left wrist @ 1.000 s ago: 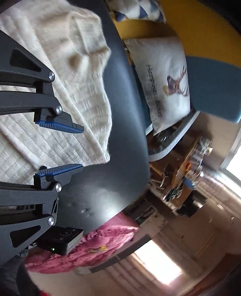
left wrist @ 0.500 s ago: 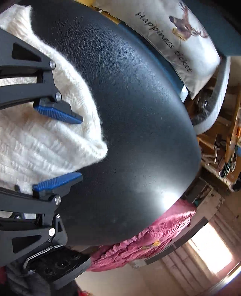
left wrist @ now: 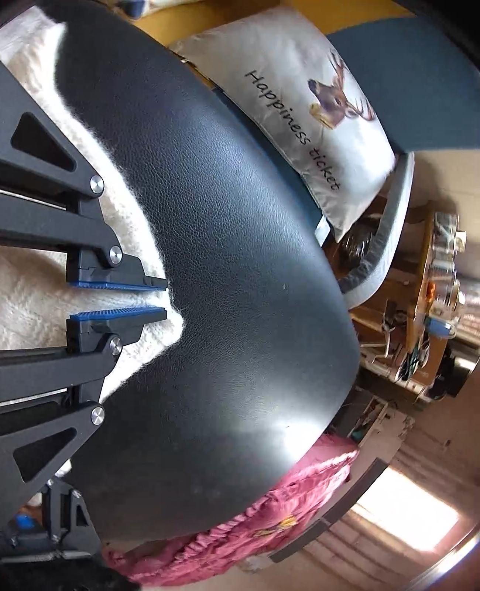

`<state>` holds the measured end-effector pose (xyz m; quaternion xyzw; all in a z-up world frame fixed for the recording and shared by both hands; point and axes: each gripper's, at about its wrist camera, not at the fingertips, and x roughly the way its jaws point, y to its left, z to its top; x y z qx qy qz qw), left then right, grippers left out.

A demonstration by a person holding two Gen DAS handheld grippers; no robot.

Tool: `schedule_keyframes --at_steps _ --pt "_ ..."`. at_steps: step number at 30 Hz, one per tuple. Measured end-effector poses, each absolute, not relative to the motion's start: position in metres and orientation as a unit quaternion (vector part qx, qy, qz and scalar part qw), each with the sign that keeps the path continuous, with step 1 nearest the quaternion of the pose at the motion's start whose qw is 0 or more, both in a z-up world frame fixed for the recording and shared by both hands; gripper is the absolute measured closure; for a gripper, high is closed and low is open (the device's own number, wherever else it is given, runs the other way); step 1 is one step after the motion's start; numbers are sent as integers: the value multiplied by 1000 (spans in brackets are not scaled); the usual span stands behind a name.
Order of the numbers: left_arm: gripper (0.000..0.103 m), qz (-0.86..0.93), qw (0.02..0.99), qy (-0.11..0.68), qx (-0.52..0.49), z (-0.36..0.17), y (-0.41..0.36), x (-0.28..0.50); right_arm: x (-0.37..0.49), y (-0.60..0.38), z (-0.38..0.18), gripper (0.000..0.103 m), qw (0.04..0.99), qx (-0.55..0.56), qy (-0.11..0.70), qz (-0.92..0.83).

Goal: Fold clothes

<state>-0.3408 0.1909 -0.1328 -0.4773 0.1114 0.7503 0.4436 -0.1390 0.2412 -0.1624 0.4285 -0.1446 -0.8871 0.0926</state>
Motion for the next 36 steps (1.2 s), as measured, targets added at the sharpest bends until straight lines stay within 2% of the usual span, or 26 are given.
schedule_keyframes --at_steps 3,6,9,15,18,22,25,29,33,36 --pt "92 783 416 41 -461 -110 161 -338 -139 242 -161 78 92 428 -146 -887" --pt "85 796 402 -40 -451 -88 118 -327 -139 243 -161 78 93 427 -151 -887" --pt "83 808 386 -52 -442 -82 84 -301 -136 248 -148 78 80 413 -153 -894" --pt "83 815 361 10 -453 -101 54 -256 -177 239 -124 78 49 414 -98 -904" --pt "83 828 326 42 -453 -118 53 -259 -203 234 -138 78 23 440 -77 -894" --pt "83 835 314 9 -451 -137 40 -267 -205 232 -155 78 12 436 -70 -897" --pt "83 838 306 -27 -450 -133 24 -257 -202 231 -156 78 10 433 -63 -899" --pt "79 849 275 -109 -439 -117 -37 -238 -199 233 -157 78 13 427 -69 -901" --pt "77 866 167 -201 -427 -105 -140 -225 -198 231 -156 78 10 427 -65 -902" --pt "76 857 111 -242 -441 -112 -195 -217 -200 226 -151 78 -3 429 -49 -902"
